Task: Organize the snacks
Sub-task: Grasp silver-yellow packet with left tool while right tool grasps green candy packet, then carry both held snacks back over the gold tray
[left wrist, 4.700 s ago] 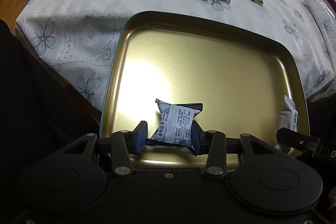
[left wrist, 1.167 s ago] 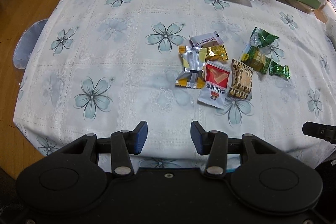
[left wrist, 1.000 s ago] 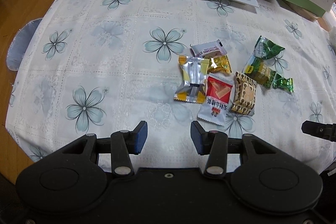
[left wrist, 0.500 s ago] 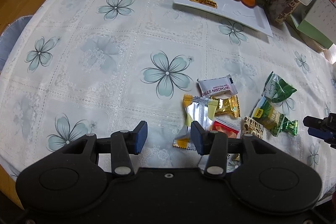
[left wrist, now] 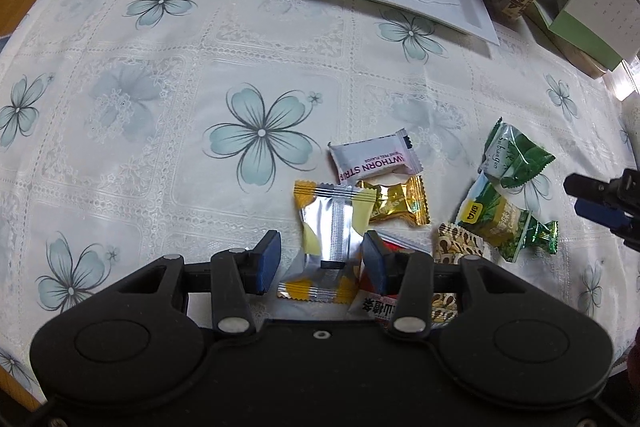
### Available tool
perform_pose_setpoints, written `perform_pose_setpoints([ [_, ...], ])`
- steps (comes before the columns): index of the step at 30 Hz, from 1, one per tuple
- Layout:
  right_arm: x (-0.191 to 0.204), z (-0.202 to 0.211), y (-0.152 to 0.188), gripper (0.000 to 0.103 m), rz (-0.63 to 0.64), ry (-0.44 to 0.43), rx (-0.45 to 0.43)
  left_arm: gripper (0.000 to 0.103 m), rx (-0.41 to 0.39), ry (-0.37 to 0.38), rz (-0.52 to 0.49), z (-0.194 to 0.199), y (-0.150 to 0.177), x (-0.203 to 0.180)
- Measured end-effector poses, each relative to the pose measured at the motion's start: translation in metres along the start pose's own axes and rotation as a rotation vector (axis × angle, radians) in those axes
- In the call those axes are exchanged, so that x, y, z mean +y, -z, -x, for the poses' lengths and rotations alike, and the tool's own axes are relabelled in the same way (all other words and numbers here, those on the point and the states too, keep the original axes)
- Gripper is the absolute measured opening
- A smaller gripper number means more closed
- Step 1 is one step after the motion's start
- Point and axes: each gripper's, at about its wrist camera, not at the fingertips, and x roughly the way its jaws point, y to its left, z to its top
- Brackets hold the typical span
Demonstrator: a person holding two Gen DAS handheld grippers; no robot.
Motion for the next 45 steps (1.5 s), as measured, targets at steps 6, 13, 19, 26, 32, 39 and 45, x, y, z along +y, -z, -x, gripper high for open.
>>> perform_pose_setpoints([
  [6, 0.011, -0.01, 0.0, 0.045, -0.01, -0.097, 0.0, 0.053, -0.013, -0.031, -0.032, -0.004, 0.001, -0.007],
  [13, 0.013, -0.024, 0.008, 0.053, -0.053, -0.143, -0.034, 0.054, -0.005, -0.032, -0.023, -0.009, 0.0, -0.004],
  [19, 0.018, -0.036, 0.009, 0.053, -0.043, -0.111, -0.033, 0.054, 0.006, -0.022, -0.012, -0.011, -0.001, -0.004],
  [26, 0.015, -0.049, 0.01, 0.052, -0.051, -0.09, -0.035, 0.054, 0.01, -0.035, -0.015, -0.013, 0.001, -0.006],
  [32, 0.018, -0.048, 0.012, 0.027, -0.028, -0.141, 0.0, 0.049, 0.013, -0.032, -0.014, -0.014, 0.002, -0.006],
  [39, 0.021, -0.032, 0.011, 0.023, -0.037, -0.168, -0.011, 0.044, 0.015, -0.033, 0.017, -0.008, 0.002, 0.002],
  [45, 0.022, -0.013, 0.008, 0.023, -0.044, -0.164, -0.021, 0.043, 0.026, -0.028, 0.053, 0.004, 0.004, 0.009],
])
